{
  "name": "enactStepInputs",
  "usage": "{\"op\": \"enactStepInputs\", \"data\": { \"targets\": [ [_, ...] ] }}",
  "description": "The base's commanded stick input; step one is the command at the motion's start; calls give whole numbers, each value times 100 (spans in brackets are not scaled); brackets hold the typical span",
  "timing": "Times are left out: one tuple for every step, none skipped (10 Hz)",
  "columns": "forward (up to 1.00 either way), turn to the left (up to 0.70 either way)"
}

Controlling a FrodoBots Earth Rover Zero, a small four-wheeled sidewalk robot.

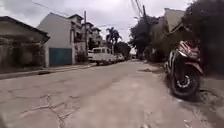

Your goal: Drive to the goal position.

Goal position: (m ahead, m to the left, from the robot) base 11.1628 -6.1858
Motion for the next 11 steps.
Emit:
{"op": "enactStepInputs", "data": {
  "targets": [
    [70,0],
    [70,0],
    [70,0],
    [70,0],
    [70,0],
    [70,0],
    [70,0],
    [70,-14],
    [70,-35],
    [70,-35],
    [70,-29]
  ]
}}
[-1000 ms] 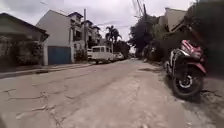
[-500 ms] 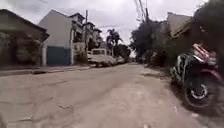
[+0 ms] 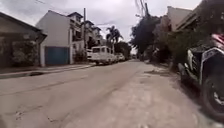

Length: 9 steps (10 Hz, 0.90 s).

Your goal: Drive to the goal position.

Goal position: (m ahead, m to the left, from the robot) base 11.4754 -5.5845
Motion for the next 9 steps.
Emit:
{"op": "enactStepInputs", "data": {
  "targets": [
    [70,0],
    [70,0],
    [70,0],
    [70,0],
    [70,0],
    [70,0],
    [70,0],
    [70,0],
    [70,0]
  ]
}}
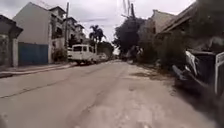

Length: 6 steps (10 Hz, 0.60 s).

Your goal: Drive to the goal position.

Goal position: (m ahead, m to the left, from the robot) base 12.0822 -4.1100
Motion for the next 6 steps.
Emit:
{"op": "enactStepInputs", "data": {
  "targets": [
    [70,0],
    [70,0],
    [70,0],
    [70,0],
    [70,0],
    [70,0]
  ]
}}
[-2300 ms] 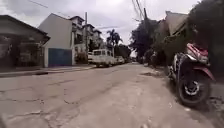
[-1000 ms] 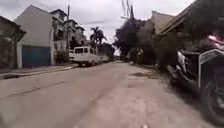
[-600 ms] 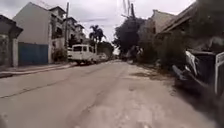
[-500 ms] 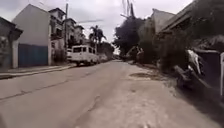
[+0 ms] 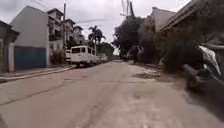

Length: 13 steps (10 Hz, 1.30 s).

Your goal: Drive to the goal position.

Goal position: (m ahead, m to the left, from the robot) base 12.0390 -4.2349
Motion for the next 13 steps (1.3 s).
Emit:
{"op": "enactStepInputs", "data": {
  "targets": [
    [70,0],
    [70,0],
    [70,0],
    [70,0],
    [70,0],
    [70,0],
    [70,0],
    [70,-17],
    [70,-35],
    [70,-28],
    [70,-9],
    [70,0],
    [70,0]
  ]
}}
